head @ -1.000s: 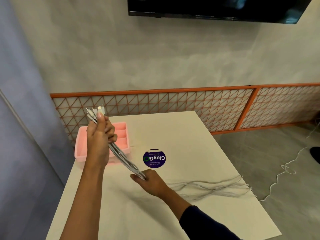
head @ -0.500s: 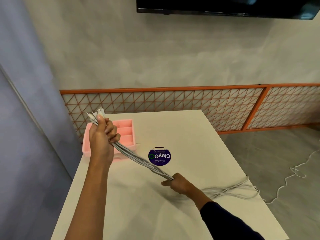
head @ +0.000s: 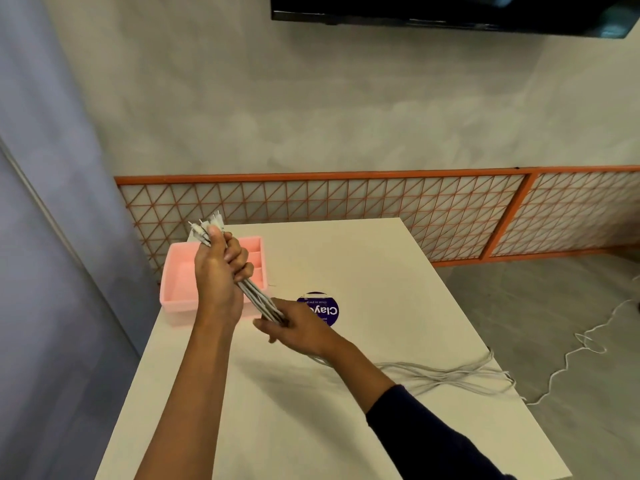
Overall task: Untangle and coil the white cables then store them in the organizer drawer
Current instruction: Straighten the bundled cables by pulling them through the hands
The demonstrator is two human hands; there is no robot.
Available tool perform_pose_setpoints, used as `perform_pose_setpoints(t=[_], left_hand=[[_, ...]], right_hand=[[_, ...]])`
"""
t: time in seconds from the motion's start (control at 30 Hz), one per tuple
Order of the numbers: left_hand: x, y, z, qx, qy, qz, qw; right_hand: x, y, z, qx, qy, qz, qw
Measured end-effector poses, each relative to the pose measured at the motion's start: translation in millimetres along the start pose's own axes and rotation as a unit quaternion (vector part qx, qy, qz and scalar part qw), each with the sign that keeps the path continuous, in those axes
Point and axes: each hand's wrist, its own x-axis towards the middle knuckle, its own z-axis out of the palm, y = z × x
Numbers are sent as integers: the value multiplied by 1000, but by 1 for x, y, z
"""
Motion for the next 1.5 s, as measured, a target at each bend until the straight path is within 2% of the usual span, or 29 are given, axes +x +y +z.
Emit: perform_pose_setpoints(t=[0.1,0.2,0.37,0.47,0.57,0.6,0.67,0.73,0.9,1.0,1.17,1.2,1.37,1.5], left_hand=[[2,1,-2,6,-1,9,1000],[7,10,-15,-13,30,26,999],[26,44,-50,-40,99,82,991],[26,37,-61,41,119,101,987],[18,17,-56,192,41,87,977],[12,7,-50,267,-5,67,961],[1,-16,-38,409,-96,-7,907],[-10,-38,-27,484,-179,-59,854],[-27,-98,-21,511,-319,-139,786],[-32,-123,-26,597,-376,-130,696],[-37,-158,-41,594,-444,-205,639],[-39,-163,-46,591,-440,-207,644],[-34,-155,-59,515,-420,-221,714],[-22,-127,-56,507,-422,-210,722]], right_hand=[[0,8,5,0,22,15,1000],[-9,36,-3,-65,17,53,996],[-48,105,-30,-177,41,233,955],[-64,126,-40,-221,46,289,930],[-62,128,-38,-253,40,287,923],[-60,127,-37,-268,30,283,920],[-58,124,-36,-295,8,277,914],[-55,125,-36,-310,-10,276,910],[-56,119,-39,-323,-37,257,910],[-56,112,-41,-318,-59,230,918],[-54,105,-45,-303,-65,200,930],[-53,106,-46,-300,-61,197,931],[-55,117,-45,-276,-3,219,936],[-66,132,-52,-296,82,257,916]])
